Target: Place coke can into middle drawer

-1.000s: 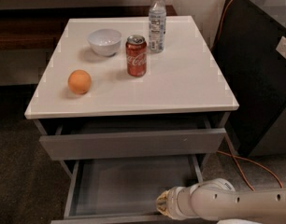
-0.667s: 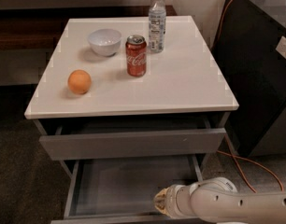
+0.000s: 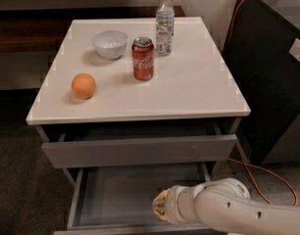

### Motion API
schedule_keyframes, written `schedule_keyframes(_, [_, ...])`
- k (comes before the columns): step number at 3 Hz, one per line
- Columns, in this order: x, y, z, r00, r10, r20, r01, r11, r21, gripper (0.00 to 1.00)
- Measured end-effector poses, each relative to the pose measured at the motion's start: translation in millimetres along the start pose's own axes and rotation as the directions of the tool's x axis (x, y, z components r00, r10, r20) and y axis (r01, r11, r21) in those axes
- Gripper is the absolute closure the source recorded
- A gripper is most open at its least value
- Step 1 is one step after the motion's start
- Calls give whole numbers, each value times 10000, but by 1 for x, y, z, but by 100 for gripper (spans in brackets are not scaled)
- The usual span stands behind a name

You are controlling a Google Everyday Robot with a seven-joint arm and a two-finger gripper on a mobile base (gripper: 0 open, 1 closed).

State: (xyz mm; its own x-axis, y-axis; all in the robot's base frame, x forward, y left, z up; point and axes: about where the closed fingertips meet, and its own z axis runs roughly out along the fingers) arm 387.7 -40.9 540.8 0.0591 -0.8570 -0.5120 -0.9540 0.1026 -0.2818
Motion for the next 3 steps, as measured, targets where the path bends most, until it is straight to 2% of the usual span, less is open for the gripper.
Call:
schedule_keyframes(1, [-27, -9, -21, 9991, -427, 33, 427, 9990, -122, 13])
schedule_keyframes(2, [-48, -17, -45, 9965, -840, 3, 840, 9959, -341, 0])
schedule_keyframes(3, [-66, -26, -70, 9929, -1188, 44, 1189, 9921, -390, 0])
